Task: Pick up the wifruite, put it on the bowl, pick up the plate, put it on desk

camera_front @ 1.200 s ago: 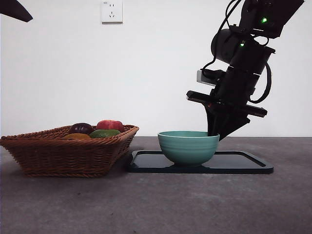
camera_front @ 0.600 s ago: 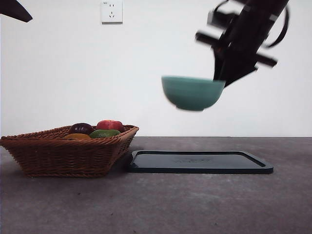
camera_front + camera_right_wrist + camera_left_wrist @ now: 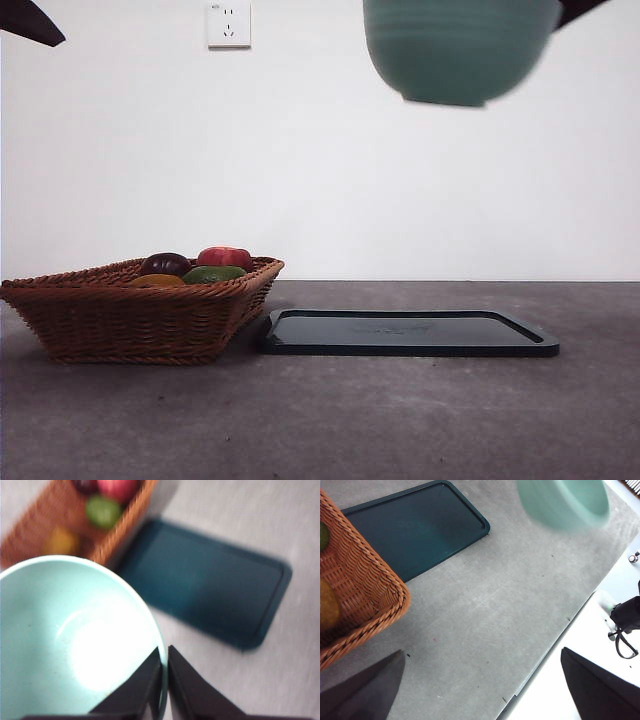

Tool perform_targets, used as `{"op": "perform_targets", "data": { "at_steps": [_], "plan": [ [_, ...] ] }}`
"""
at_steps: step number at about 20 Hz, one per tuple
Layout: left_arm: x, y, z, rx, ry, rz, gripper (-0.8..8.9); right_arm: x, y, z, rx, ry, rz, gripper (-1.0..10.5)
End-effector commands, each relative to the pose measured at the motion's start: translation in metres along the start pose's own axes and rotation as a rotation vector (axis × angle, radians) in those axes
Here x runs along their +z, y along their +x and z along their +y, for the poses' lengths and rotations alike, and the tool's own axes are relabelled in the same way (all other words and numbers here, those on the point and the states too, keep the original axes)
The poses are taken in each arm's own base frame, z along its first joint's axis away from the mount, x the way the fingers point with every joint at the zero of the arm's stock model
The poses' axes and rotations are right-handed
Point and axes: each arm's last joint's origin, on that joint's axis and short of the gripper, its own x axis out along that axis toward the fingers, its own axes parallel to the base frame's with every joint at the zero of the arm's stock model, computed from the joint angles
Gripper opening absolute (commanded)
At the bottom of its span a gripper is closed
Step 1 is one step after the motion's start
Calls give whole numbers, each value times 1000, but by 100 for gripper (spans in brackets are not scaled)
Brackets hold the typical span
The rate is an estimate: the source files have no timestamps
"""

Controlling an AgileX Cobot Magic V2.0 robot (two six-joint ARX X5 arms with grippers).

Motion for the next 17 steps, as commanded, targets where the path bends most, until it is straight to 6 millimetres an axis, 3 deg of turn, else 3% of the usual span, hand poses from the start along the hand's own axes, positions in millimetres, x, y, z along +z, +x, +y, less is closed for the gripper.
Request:
{"op": "perform_targets", "data": {
  "at_steps": [1, 10, 17],
  "plan": [
    [3, -1, -2, -10, 26, -8, 496, -17, 16, 4, 17, 6, 37, 9],
    [1, -1, -2, -11, 19, 4, 496, -84, 96, 13, 75, 56, 136, 9],
    [1, -1, -2, -11, 19, 4, 496, -94, 133, 19, 34, 36, 204, 9]
  ]
}}
